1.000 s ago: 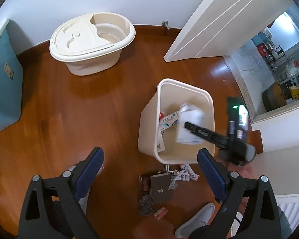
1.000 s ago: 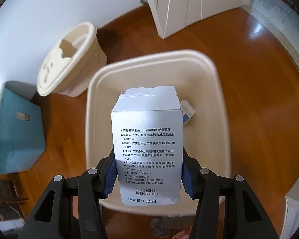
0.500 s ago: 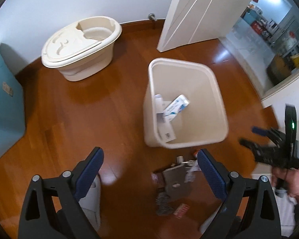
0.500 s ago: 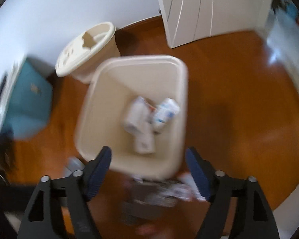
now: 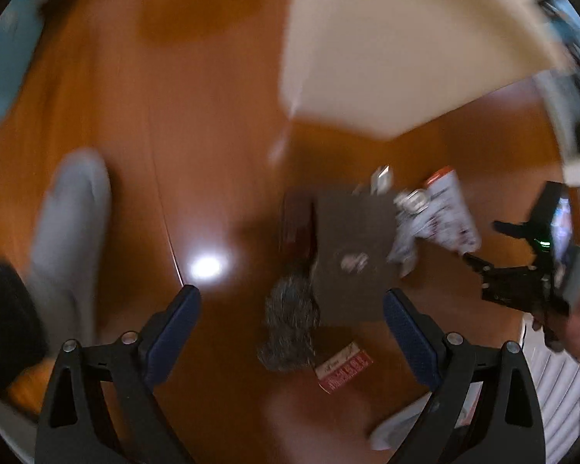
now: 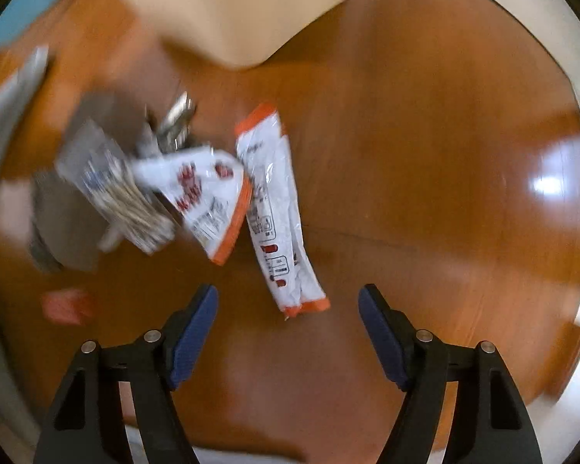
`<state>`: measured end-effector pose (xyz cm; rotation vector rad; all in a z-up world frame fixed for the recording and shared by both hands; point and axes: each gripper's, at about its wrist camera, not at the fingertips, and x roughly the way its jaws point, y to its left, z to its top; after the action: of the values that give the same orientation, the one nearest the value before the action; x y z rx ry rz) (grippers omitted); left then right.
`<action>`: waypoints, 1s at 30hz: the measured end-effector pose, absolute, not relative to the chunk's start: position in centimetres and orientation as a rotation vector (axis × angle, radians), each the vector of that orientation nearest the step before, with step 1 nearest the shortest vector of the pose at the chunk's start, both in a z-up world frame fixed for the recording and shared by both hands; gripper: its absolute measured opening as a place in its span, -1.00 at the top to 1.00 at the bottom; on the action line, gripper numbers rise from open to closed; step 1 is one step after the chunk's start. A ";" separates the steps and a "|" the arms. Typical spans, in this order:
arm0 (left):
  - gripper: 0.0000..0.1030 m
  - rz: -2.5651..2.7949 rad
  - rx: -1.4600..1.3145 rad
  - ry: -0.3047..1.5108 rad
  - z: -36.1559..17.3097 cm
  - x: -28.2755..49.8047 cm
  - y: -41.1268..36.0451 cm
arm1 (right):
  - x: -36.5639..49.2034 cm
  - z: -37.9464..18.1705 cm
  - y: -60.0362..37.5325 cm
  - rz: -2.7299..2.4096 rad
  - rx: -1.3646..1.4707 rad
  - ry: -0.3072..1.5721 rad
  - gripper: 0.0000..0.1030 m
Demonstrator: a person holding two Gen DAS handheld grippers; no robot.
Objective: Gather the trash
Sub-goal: 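Grasp the brown card with the left gripper while the right gripper grasps the white snack wrapper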
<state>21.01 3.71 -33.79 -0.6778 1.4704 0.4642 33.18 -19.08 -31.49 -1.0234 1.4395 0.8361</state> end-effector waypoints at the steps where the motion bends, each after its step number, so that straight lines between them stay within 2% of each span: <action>1: -0.86 0.465 -0.678 1.489 -34.8 20.9 3.2 | 33.2 -32.3 -19.1 0.853 -1.034 1.434 -0.50; 5: -0.86 0.423 -0.595 1.508 -36.4 21.0 1.1 | 32.9 -35.1 -18.7 0.896 -1.104 1.379 -0.49; 8: -0.86 0.411 -0.582 1.530 -37.6 21.5 0.5 | 33.2 -36.6 -19.0 0.916 -1.066 1.401 -0.22; 10: -0.86 0.407 -0.589 1.529 -38.4 21.9 0.2 | 34.3 -36.4 -19.3 0.911 -0.964 1.405 -0.14; 12: -0.86 0.396 -0.592 1.524 -39.0 22.5 -0.4 | 35.2 -36.0 -19.3 0.900 -0.939 1.404 0.40; 18: -0.86 0.354 -0.609 1.509 -40.4 24.3 -1.8 | 36.6 -33.2 -21.3 0.878 -0.720 1.389 0.43; 28: -0.87 0.380 -0.656 1.488 -42.0 26.0 -2.6 | 33.9 -35.0 -24.4 0.884 -0.607 1.413 0.43; 30: -1.00 0.369 -0.677 1.451 -41.7 26.4 -2.6 | 33.8 -35.1 -24.4 0.890 -0.599 1.412 0.43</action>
<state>26.39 -2.61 -41.68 -0.6773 1.4512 0.3694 33.81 -24.41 -35.05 -0.5989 1.4121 0.8897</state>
